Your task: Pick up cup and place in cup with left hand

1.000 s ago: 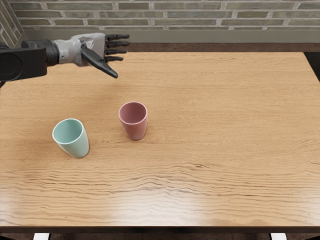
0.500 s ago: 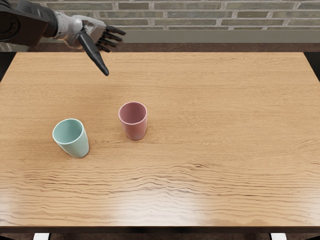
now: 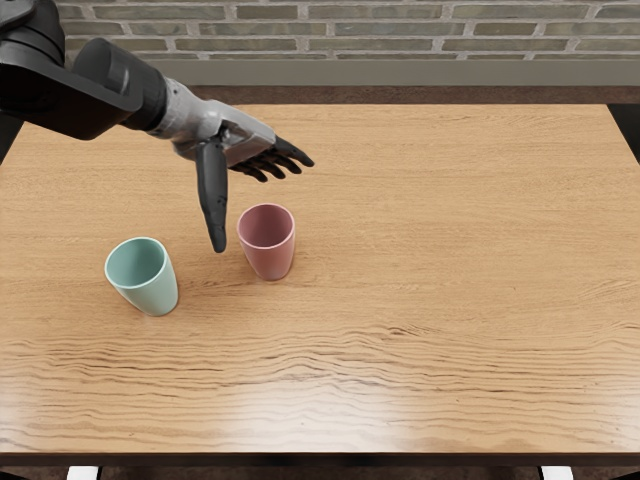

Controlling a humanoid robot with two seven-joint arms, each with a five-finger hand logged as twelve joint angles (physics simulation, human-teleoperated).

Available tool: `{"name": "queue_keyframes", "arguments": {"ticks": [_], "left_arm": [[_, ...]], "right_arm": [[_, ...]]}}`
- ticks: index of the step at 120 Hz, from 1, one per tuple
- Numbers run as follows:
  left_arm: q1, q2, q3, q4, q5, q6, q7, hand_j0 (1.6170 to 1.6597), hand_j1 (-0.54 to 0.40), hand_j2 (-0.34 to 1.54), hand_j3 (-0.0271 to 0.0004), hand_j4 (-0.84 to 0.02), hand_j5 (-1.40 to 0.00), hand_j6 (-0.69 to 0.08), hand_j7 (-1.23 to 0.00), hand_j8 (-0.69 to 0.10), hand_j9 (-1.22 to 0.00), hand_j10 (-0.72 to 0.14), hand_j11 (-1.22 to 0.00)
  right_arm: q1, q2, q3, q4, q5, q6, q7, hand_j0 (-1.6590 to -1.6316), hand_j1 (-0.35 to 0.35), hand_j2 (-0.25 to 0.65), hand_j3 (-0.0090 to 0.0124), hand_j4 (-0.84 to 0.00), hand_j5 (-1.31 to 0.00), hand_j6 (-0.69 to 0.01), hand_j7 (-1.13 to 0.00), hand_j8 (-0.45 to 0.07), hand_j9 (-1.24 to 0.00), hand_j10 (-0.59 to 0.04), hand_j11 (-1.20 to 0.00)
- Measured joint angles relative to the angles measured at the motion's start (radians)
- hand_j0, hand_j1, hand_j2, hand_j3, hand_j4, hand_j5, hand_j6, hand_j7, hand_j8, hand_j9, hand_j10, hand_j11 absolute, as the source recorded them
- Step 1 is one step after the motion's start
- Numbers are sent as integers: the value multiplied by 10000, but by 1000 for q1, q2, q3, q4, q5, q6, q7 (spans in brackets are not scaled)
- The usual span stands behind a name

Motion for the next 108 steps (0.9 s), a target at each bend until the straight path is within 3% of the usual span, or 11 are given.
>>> {"name": "queue_keyframes", "arguments": {"ticks": [14, 43, 66, 108], "left_arm": [[-36, 7, 34, -41, 5, 73, 2, 16581, 3491, -1, 0, -16, -2, -20, -1, -17, 0, -11, 0], [-37, -5, 86, -113, 120, 303, -5, 16581, 3491, 1, 0, -16, -2, -21, -1, -19, -1, -12, 0], [-42, -49, 141, -168, 210, 452, -7, 16581, 3491, 3, 0, -16, -2, -22, -1, -20, -1, -13, 0], [-77, -140, 286, -223, 222, 683, -3, 16581, 3489, 7, 0, -18, -7, -24, -6, -22, -5, -15, -5]], "right_arm": [[0, 0, 0, 0, 0, 0, 0, -16581, -3491, 1, 0, -4, -1, -7, 0, -5, -1, -4, 0], [0, 0, 0, 0, 0, 0, 0, -16581, -3491, 1, 0, -4, -1, -7, 0, -5, -1, -4, 0], [0, 0, 0, 0, 0, 0, 0, -16581, -3491, 1, 0, -4, -1, -6, 0, -5, -1, -3, 0], [0, 0, 0, 0, 0, 0, 0, -16581, -3491, 1, 0, -4, -1, -7, 0, -5, -1, -3, 0]]}}
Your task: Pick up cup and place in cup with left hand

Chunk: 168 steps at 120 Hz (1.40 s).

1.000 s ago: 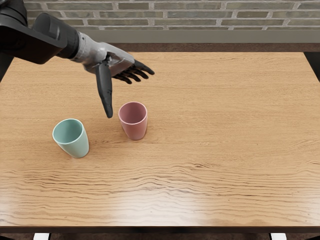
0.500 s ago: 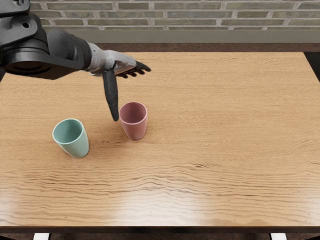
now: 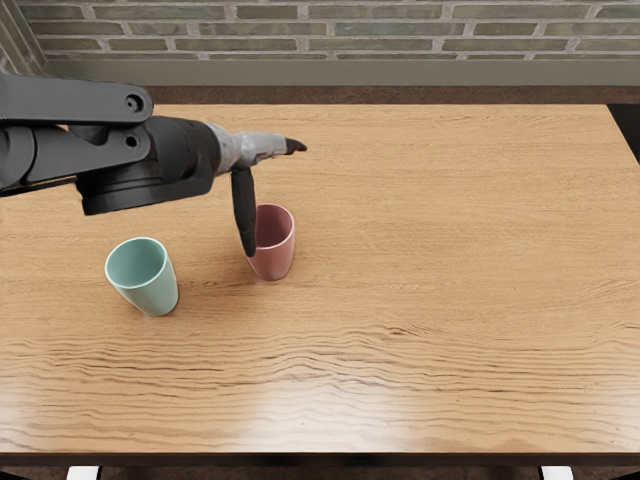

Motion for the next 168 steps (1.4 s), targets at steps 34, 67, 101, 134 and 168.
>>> {"name": "queue_keyframes", "arguments": {"ticks": [34, 67, 101, 134, 168], "left_arm": [[1, -40, 75, -29, -2, 86, 4, 16581, 3463, 12, 0, -38, -37, -44, -36, -43, -35, -37, -35], [3, -65, 103, -32, -3, 104, 28, 16581, 3251, 48, 0, -214, -266, -220, -266, -218, -265, -213, -265], [-21, -81, 125, -50, -2, 171, 41, 16581, 2638, 150, 0, -726, -931, -731, -930, -730, -930, -724, -929], [-39, -86, 169, -96, 0, 235, 43, 16581, 1520, 338, 0, -1658, -2143, -1663, -2142, -1662, -2141, -1656, -2141], [-36, -94, 182, -117, 1, 292, 43, 16581, 912, 440, 0, -2164, -2801, -2169, -2801, -2168, -2800, -2162, -2800]], "right_arm": [[0, 0, 0, 0, 0, 0, 0, -16581, -3491, 1, 0, -4, -1, -6, 0, -5, -1, -3, 0], [0, 0, 0, 0, 0, 0, 0, -16581, -3491, 1, 0, -4, -1, -6, 0, -5, -1, -3, 0], [0, 0, 0, 0, 0, 0, 0, -16581, -3491, 1, 0, -4, -1, -7, 0, -5, -1, -3, 0], [0, 0, 0, 0, 0, 0, 0, -16581, -3491, 1, 0, -4, -1, -7, 0, -5, -1, -3, 0], [0, 0, 0, 0, 0, 0, 0, -16581, -3491, 1, 0, -4, -1, -7, 0, -5, -1, -3, 0]]}}
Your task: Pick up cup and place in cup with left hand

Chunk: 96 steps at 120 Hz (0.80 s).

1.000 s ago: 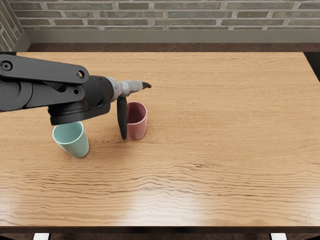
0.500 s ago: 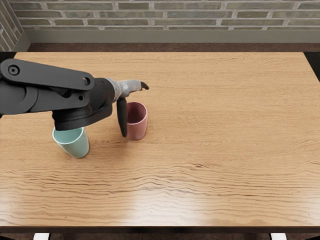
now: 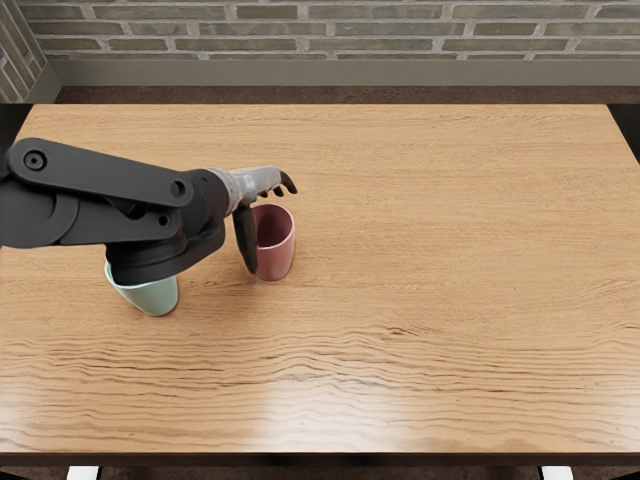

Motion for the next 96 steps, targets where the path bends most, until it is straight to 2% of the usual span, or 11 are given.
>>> {"name": "queue_keyframes", "arguments": {"ticks": [36, 96], "left_arm": [[1, 0, 11, -6, 2, 51, 0, 16581, 415, 523, 0, -2577, -3341, -2582, -3340, -2582, -3339, -2577, -3339], [7, -14, 16, -6, 3, 59, 0, 16581, -639, 700, 0, -3454, -4482, -3457, -4482, -3457, -4481, -3453, -4481]], "right_arm": [[0, 0, 0, 0, 0, 0, 0, -16581, -3491, 1, 0, -4, -1, -7, 0, -5, -1, -3, 0], [0, 0, 0, 0, 0, 0, 0, -16581, -3491, 1, 0, -4, -1, -7, 0, -5, -1, -3, 0]]}}
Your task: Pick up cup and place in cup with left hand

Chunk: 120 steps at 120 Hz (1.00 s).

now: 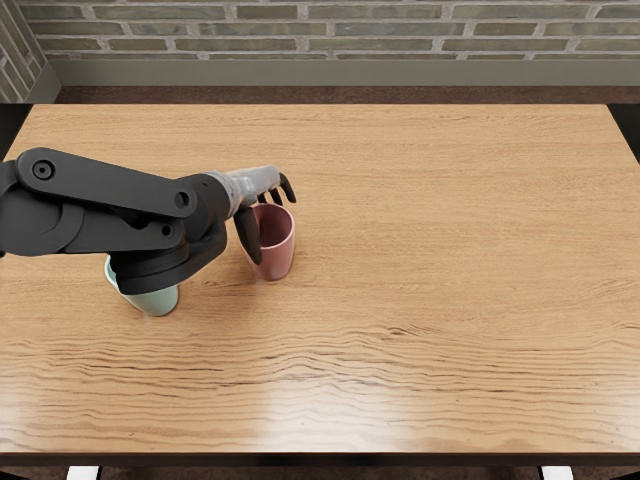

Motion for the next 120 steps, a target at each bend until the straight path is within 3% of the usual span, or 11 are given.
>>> {"name": "queue_keyframes", "arguments": {"ticks": [64, 84, 120], "left_arm": [[2, -3, 14, -3, 6, 29, 0, 16577, -1042, 801, 0, -4103, -4803, -3972, -5031, -3812, -5038, -3972, -5032], [3, -3, 17, -2, 11, 31, 0, 16571, -1036, 999, 0, -4475, -4787, -3968, -5245, -3894, -5273, -4206, -5262], [0, 0, 17, -3, 0, 29, -1, 16570, -1066, 1439, 0, -4400, -5364, -3814, -5493, -3745, -5559, -4297, -5552]], "right_arm": [[0, 0, 0, 0, 0, 0, 0, -16581, -3491, 0, 0, -5, -1, -7, 0, -6, -1, -4, 0], [0, 0, 0, 0, 0, 0, 0, -16581, -3491, 0, 0, -6, -1, -8, 0, -7, -1, -6, 0], [0, 0, 0, 0, 0, 0, 0, -16581, -3491, 0, 0, -5, -1, -7, 0, -6, -1, -4, 0]]}}
